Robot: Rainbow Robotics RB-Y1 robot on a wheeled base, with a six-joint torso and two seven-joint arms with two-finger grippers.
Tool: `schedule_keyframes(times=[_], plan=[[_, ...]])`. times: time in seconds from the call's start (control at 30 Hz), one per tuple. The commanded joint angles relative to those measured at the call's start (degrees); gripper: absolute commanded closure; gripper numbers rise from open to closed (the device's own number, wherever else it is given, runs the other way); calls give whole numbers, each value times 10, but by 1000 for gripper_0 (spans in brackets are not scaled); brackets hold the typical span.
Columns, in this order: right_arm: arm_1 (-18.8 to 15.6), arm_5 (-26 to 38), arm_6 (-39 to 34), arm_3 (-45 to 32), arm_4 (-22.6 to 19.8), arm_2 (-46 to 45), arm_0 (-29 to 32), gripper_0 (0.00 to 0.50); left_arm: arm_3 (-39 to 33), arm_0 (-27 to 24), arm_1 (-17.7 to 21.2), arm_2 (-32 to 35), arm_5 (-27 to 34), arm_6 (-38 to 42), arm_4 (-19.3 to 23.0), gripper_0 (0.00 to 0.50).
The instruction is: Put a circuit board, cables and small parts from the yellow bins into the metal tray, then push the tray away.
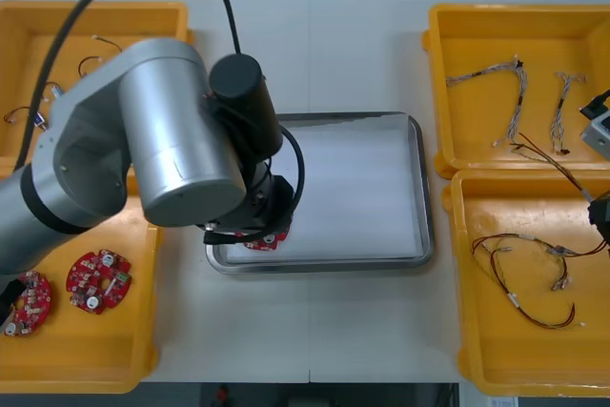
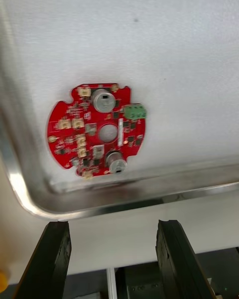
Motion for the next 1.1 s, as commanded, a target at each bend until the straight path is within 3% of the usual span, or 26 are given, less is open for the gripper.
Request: schedule_keyframes(times=[0.03,0.27,0.5,0.73,0.9,1.1], plan=[[-25,2,-3,-12,-39,4,-5,500,-42,-19,58,90,39,-8,63,0],[-32,2,7,-27,-84,61,-56,500,-11,-19,109,197,39,-76,124,0],[-31,2,16,-34,-89,167,-143,500,63,-20,145,282,39,-154,131,0],[-27,2,24,-33,-76,287,-237,500,151,-20,168,328,39,-229,105,0],[-3,2,44,-14,-60,369,-295,500,223,-20,186,355,39,-285,57,0],[26,2,128,16,-19,421,-330,500,293,-20,200,394,39,-303,40,0]])
